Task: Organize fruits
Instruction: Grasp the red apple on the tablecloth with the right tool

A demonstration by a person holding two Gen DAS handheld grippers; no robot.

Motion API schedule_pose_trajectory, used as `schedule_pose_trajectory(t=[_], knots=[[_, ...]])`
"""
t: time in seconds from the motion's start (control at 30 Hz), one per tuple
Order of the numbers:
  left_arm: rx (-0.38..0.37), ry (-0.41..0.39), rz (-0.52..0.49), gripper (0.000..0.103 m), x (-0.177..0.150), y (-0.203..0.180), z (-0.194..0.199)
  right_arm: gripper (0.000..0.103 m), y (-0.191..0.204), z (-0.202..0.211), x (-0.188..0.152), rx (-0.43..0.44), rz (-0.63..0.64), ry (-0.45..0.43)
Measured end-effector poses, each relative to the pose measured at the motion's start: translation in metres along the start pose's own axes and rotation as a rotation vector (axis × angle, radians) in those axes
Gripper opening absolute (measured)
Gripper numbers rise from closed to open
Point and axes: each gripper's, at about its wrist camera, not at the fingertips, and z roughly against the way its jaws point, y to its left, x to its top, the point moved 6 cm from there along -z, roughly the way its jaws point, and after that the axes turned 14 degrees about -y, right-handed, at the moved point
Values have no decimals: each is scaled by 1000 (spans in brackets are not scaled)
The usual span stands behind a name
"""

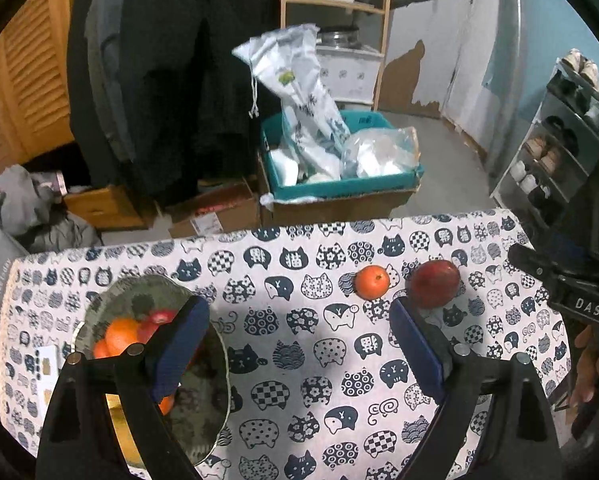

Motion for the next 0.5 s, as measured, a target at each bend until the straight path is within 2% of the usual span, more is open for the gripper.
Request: schedule_pose_trajectory(t=[0.3, 0.5], knots=[[-7, 96, 64, 93, -19, 4, -50, 85, 1, -62, -32, -11, 10, 144], [-2, 138, 42, 93, -30, -1, -78, 85, -4, -101, -57, -20, -2, 244]])
